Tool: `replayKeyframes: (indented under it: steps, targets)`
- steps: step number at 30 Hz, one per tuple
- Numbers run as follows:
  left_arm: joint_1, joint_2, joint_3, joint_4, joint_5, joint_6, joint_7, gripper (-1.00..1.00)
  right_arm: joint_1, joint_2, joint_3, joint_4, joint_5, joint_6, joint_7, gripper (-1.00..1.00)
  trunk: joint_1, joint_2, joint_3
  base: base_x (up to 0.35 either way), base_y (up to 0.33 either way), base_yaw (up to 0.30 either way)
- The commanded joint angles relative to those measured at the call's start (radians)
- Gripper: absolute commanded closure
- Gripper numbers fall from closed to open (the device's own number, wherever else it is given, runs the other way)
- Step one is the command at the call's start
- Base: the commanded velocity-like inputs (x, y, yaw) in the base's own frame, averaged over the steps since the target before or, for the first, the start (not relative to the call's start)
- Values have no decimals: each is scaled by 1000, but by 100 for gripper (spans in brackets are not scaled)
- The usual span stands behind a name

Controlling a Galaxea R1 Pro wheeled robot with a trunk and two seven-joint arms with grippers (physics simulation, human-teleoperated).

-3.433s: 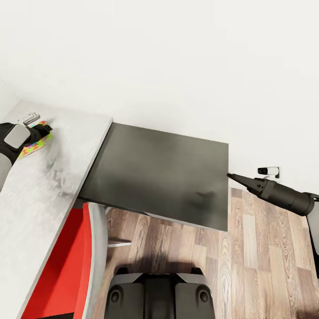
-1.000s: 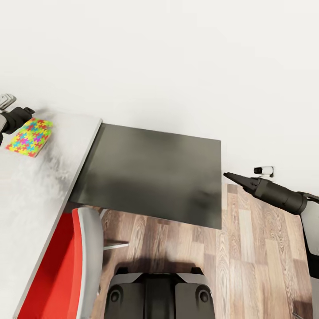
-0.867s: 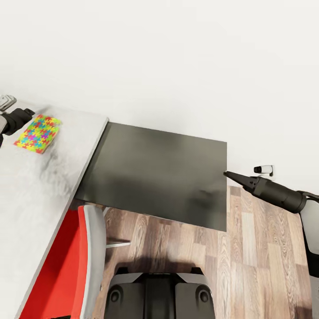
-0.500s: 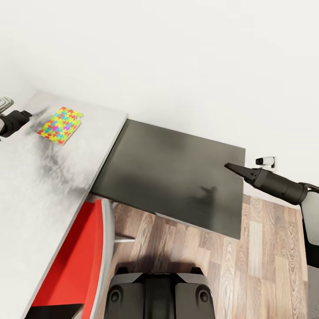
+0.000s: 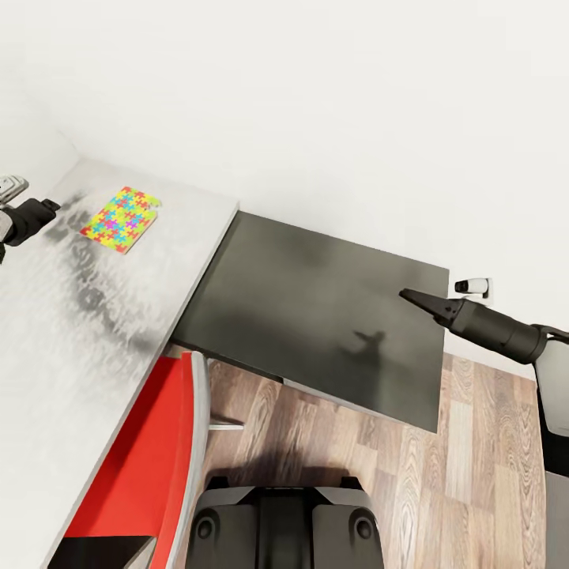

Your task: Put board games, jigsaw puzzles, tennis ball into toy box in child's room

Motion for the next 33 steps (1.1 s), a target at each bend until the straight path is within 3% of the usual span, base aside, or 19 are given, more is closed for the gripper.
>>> replayKeyframes:
  steps: [1, 23, 33]
  targets:
    - [0, -2, 0, 0, 10, 4, 7, -100, 1, 0, 0, 0, 3, 3, 5, -100, 1, -2, -1, 0, 0, 14]
    - [-1, -25, -8, 46, 5, -3, 5, -100, 8, 1, 2, 0, 3, 3, 5, -100, 1, -2, -1, 0, 0, 2]
    - [-1, -26, -8, 61, 4, -4, 5, -100, 9, 0, 1, 0, 3, 3, 5, -100, 1, -2, -3, 0, 0, -135]
